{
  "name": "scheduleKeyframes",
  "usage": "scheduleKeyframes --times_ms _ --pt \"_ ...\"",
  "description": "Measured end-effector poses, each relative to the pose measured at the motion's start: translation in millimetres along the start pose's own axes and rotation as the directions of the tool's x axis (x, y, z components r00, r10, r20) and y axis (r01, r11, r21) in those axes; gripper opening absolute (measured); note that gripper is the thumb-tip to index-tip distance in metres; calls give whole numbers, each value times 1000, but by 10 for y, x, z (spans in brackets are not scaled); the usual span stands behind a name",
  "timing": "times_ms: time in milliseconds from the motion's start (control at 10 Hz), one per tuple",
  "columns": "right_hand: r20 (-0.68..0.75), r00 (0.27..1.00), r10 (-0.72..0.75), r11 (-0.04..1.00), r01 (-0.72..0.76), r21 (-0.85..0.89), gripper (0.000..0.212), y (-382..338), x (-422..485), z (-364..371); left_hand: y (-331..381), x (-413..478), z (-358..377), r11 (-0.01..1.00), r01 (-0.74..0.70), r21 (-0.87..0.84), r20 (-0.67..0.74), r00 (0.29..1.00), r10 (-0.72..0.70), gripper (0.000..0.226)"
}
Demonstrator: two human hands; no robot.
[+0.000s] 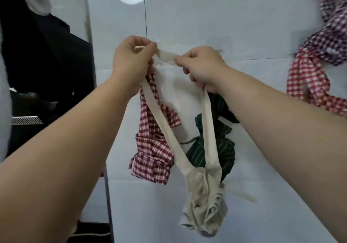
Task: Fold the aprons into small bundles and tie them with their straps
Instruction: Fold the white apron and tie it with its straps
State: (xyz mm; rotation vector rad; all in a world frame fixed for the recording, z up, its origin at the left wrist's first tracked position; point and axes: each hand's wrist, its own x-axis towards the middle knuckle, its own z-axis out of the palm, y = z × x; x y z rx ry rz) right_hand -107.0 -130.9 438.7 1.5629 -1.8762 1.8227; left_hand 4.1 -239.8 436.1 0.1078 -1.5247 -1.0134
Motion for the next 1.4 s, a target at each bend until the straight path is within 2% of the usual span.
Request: scheduleKeyframes --times_ms 100,300,400,500,600,700,800,900,1000,1100,1200,1300,1400 --pt "-114 979 -170 959 138 -246 22 -12 177 285 -164 154 -123 983 -2 186 -123 992 25 9" --pt "-220 962 -164 937 82 -340 44 17 488 496 -226 394 -220 975 -1 221 -162 986 38 12" --pt "-165 974 -152 884 60 -463 47 88 497 539 -294 379 -250 929 24 370 -89 996 10 13" --pt "-106 984 -141 856 67 -512 51 209 347 593 -398 219 -324 875 7 484 49 998 -35 8" --pt "-56 993 -103 881 64 -468 44 278 121 606 -349 0 -405 864 11 503 111 991 -77 40" --pt "16 997 -70 856 68 -512 35 315 -90 620 -302 -252 -490 888 8 459 172 980 -97 30" --pt "-17 996 -89 886 72 -457 42 342 -408 649 -343 -584 -652 898 63 435 286 936 -204 26" --pt "-55 994 -93 898 60 -436 43 383 -617 698 -443 -867 -744 888 102 449 418 854 -310 41" --pt "-75 997 -11 911 -21 -413 40 470 -831 740 -574 -1147 -779 857 122 500 441 816 -374 46" --pt "-61 995 73 909 -92 -407 40 518 -988 735 -536 -1206 -824 823 100 559 318 891 -325 36" --pt "-66 993 99 904 -118 -412 35 503 -1103 758 -503 -1213 -939 782 100 616 236 923 -304 39" --pt "-111 986 122 906 -156 -393 31 482 -1221 801 -511 -1160 -1077 625 5 781 186 953 -240 66" --pt "-155 978 143 901 -193 -388 33 502 -1338 819 -530 -1201 -1131 652 -54 757 287 923 -257 77"
